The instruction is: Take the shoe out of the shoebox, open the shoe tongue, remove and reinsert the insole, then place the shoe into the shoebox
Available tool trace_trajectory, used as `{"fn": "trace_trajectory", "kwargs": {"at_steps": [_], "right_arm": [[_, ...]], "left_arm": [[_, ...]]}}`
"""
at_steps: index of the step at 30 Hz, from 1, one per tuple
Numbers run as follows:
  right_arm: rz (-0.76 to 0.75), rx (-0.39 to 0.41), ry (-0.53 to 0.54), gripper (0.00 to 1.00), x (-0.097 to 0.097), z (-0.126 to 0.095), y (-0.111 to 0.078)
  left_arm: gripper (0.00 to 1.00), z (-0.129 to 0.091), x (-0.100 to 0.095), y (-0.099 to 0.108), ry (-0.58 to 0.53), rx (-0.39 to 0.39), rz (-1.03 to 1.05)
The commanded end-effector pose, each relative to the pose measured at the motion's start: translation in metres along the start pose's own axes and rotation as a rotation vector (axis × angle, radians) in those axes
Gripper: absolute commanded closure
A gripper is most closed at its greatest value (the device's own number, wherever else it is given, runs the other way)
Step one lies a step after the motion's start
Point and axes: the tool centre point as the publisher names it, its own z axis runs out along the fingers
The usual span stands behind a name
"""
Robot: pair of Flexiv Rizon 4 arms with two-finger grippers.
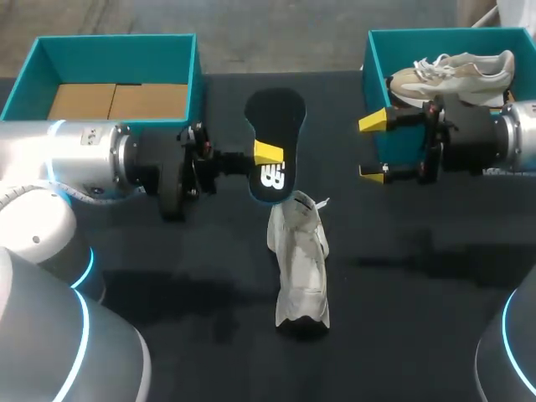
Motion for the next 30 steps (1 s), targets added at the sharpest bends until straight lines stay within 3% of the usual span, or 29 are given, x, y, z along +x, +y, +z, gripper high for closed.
{"fn": "trace_trajectory", "kwargs": {"at_steps": [1, 4, 22, 30], "right_arm": [[-0.001, -0.002, 0.000, 0.00, 0.000, 0.001, 0.000], [-0.001, -0.002, 0.000, 0.00, 0.000, 0.001, 0.000], [-0.001, -0.002, 0.000, 0.00, 0.000, 0.001, 0.000], [-0.001, -0.002, 0.000, 0.00, 0.000, 0.001, 0.000]], "left_arm": [[1.00, 0.008, 0.027, 0.005, -0.068, -0.025, 0.039], [1.00, 0.012, 0.043, 0.011, -0.092, -0.032, 0.069], [1.00, 0.012, 0.044, 0.012, -0.097, -0.033, 0.068], [1.00, 0.010, 0.054, 0.016, -0.006, 0.012, 0.109]]}}
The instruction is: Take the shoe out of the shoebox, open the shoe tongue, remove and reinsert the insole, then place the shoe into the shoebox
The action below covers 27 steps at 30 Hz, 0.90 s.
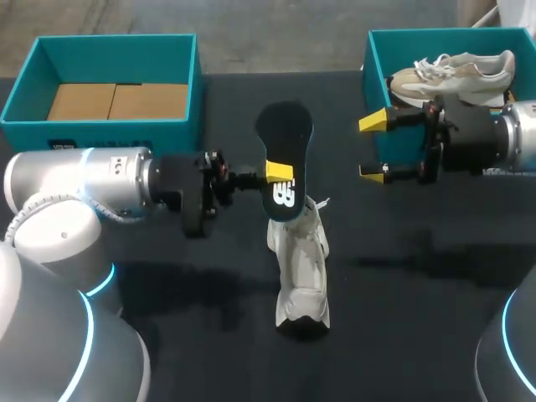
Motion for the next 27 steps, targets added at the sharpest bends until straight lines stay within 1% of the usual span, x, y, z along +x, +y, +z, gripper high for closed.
{"fn": "trace_trajectory", "kwargs": {"at_steps": [1, 5, 11, 17, 27], "right_arm": [[0.000, -0.002, 0.000, 0.00, 0.000, 0.001, 0.000], [0.000, -0.002, 0.000, 0.00, 0.000, 0.001, 0.000], [0.000, -0.002, 0.000, 0.00, 0.000, 0.001, 0.000], [-0.033, -0.017, 0.002, 0.00, 0.008, 0.014, 0.005], [-0.055, -0.027, 0.011, 0.00, 0.008, 0.030, 0.014]], "left_arm": [[1.00, -0.002, 0.001, 0.004, 0.000, 0.020, -0.003], [1.00, -0.001, 0.004, 0.000, 0.011, 0.030, 0.015], [1.00, 0.008, 0.009, -0.008, 0.025, 0.052, 0.032], [1.00, 0.013, 0.012, -0.010, 0.026, 0.057, 0.047], [1.00, 0.013, 0.012, -0.010, 0.026, 0.057, 0.047]]}}
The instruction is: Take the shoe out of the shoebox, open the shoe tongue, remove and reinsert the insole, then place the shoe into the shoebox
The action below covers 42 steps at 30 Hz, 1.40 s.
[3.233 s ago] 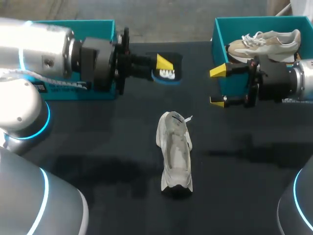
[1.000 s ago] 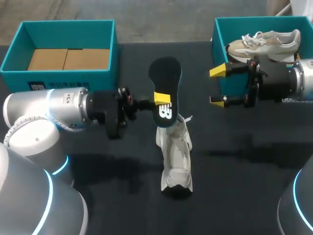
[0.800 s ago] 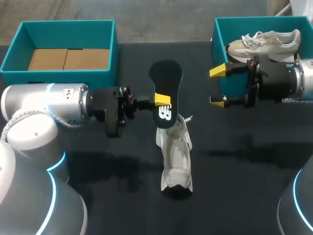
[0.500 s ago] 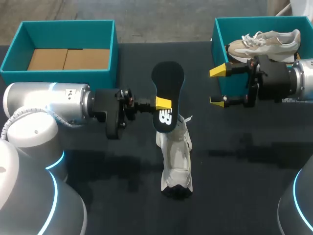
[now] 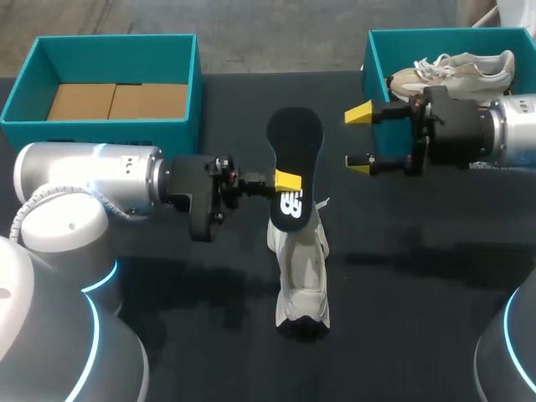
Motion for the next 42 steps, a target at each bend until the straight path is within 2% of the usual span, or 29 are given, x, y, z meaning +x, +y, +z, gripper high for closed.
{"fn": "trace_trajectory", "kwargs": {"at_steps": [1, 2, 3, 9, 12, 19, 26, 32, 37, 42], "right_arm": [[-0.009, 0.002, 0.008, 0.04, -0.004, 0.010, 0.005], [-0.016, 0.003, 0.014, 0.29, -0.003, 0.012, 0.005], [-0.025, 0.010, 0.016, 0.34, -0.003, 0.013, 0.006], [-0.053, 0.014, 0.006, 0.35, -0.002, 0.022, 0.007], [-0.056, 0.017, 0.007, 0.43, -0.001, 0.027, 0.008], [-0.055, 0.041, -0.010, 0.44, -0.005, 0.036, 0.007], [-0.048, 0.055, -0.003, 0.55, -0.005, 0.044, 0.000], [-0.053, 0.061, -0.004, 0.55, -0.002, 0.046, -0.004], [-0.044, 0.065, -0.007, 0.61, -0.001, 0.047, -0.006], [-0.033, 0.069, -0.010, 0.61, -0.003, 0.050, -0.009]], "left_arm": [[1.00, 0.001, 0.001, 0.000, 0.000, -0.001, 0.003], [1.00, 0.001, 0.001, 0.000, 0.000, -0.001, 0.003], [1.00, 0.001, 0.001, 0.000, 0.000, -0.001, 0.003], [1.00, 0.001, 0.001, 0.000, 0.000, -0.001, 0.003], [1.00, 0.001, 0.001, 0.000, 0.000, -0.001, 0.003], [1.00, 0.003, 0.000, 0.001, 0.011, -0.007, 0.023], [1.00, 0.004, 0.002, 0.006, 0.032, -0.014, 0.050], [1.00, 0.003, 0.006, 0.006, 0.049, -0.021, 0.055], [1.00, 0.004, 0.009, 0.005, 0.051, -0.029, 0.063], [1.00, 0.004, 0.012, 0.005, 0.059, -0.041, 0.070]]}}
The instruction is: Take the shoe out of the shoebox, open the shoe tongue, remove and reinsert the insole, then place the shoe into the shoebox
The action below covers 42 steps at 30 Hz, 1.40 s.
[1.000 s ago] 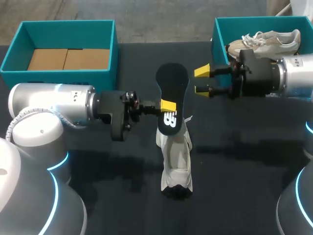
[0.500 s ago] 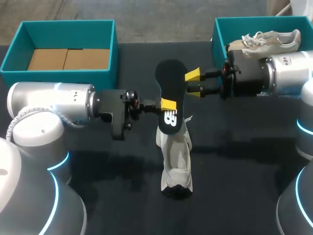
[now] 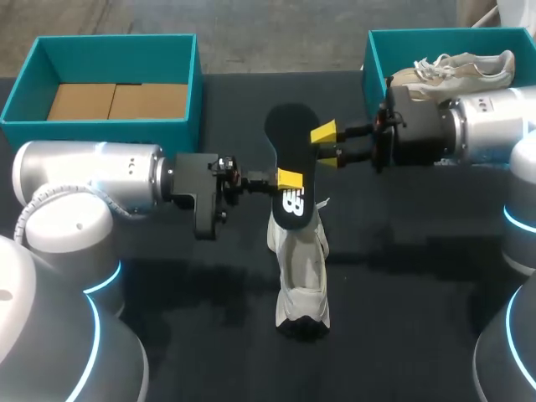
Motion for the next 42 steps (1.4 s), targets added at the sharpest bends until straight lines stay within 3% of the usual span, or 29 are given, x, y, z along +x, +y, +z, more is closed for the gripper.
{"fn": "trace_trajectory", "kwargs": {"at_steps": [1, 6, 11, 24, 42], "right_arm": [[0.009, 0.000, -0.004, 0.61, -0.0013, 0.0041, -0.0020], [0.018, 0.005, -0.003, 0.61, -0.0022, 0.0076, -0.0040], [0.019, 0.006, 0.006, 0.74, -0.0023, 0.0094, -0.0041], [0.018, 0.010, 0.019, 0.76, 0.0002, 0.0118, -0.0049], [0.041, 0.009, 0.019, 0.82, -0.0067, 0.0126, -0.0051]], "left_arm": [[1.00, 0.0037, 0.0017, -0.0032, 0.004, -0.011, 0.007], [1.00, 0.0050, 0.0021, -0.0017, 0.006, -0.019, 0.022], [1.00, 0.0061, 0.0027, -0.0009, 0.007, -0.023, 0.032], [1.00, 0.0080, 0.0092, 0.0003, 0.007, -0.037, 0.041], [1.00, 0.0078, 0.0022, 0.0030, -0.027, -0.076, 0.069]]}}
